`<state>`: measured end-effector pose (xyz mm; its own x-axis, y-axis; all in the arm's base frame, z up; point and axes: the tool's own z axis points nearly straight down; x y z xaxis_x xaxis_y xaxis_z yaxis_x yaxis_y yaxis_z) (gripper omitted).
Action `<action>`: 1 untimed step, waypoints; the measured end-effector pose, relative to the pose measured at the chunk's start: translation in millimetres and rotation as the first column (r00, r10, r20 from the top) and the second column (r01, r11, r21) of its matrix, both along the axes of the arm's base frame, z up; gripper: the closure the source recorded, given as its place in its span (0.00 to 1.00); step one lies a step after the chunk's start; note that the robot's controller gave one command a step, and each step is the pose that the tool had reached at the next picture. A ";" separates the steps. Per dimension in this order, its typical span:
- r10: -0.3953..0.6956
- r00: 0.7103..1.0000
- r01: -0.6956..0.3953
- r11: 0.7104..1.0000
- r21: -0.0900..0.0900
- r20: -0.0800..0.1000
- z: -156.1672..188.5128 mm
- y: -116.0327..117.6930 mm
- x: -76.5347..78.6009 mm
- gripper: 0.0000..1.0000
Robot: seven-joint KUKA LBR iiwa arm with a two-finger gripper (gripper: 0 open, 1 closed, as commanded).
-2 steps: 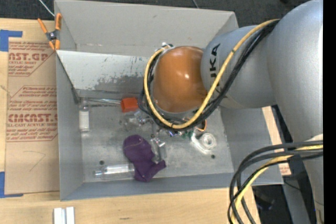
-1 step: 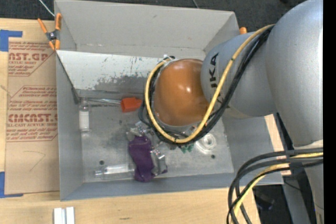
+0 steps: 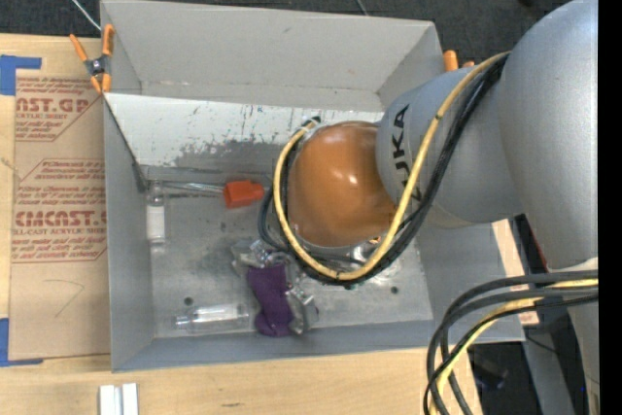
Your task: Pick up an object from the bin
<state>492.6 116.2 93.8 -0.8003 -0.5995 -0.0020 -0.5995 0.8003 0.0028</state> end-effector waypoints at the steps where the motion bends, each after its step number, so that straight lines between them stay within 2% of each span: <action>1: 0.204 0.979 -0.204 0.979 0.001 0.001 -22.4 24.5 14.3 0.00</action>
Offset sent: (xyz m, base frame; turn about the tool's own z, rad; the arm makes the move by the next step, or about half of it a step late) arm -0.0025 0.0205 -0.0238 -0.4334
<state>506.9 140.6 71.4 -0.6612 -0.7502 -0.0036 -0.7502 0.6612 0.0034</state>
